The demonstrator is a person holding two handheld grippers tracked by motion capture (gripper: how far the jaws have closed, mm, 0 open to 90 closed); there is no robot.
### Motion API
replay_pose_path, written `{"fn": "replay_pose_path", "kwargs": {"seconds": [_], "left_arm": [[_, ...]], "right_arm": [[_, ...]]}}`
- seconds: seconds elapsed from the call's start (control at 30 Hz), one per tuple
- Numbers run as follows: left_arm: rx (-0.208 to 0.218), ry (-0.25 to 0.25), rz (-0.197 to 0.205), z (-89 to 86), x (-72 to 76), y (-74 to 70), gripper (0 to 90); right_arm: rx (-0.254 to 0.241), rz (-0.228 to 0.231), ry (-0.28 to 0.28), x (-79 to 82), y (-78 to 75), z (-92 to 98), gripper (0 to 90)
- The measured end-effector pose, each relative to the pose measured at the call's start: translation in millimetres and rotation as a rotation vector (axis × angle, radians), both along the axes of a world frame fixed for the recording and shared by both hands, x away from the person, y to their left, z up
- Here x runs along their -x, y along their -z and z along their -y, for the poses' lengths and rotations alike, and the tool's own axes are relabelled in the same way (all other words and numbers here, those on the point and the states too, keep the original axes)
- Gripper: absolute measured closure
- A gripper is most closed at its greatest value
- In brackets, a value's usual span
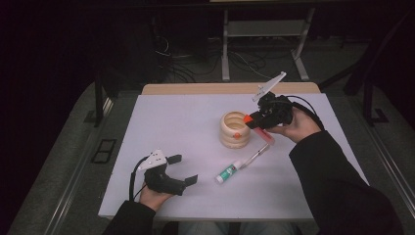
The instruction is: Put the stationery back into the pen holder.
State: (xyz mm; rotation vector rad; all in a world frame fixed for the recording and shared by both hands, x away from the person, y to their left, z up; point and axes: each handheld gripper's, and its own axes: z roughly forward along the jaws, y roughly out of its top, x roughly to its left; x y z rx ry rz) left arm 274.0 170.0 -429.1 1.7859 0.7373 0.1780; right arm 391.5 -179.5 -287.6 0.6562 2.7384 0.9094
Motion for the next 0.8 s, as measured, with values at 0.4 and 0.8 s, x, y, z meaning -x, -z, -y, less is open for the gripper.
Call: {"fn": "replay_pose_path", "kwargs": {"seconds": [0.4, 0.8], "left_arm": [[0.001, 0.002, 0.000, 0.0, -0.1, 0.0, 0.0], [0.001, 0.005, 0.000, 0.1, 0.1, -0.1, 0.0]], "right_arm": [[-0.055, 0.025, 0.023, -8.3, -8.2, -5.5, 66.1], [-0.146, 0.064, 0.057, -12.3, -18.5, -10.2, 66.1]]}}
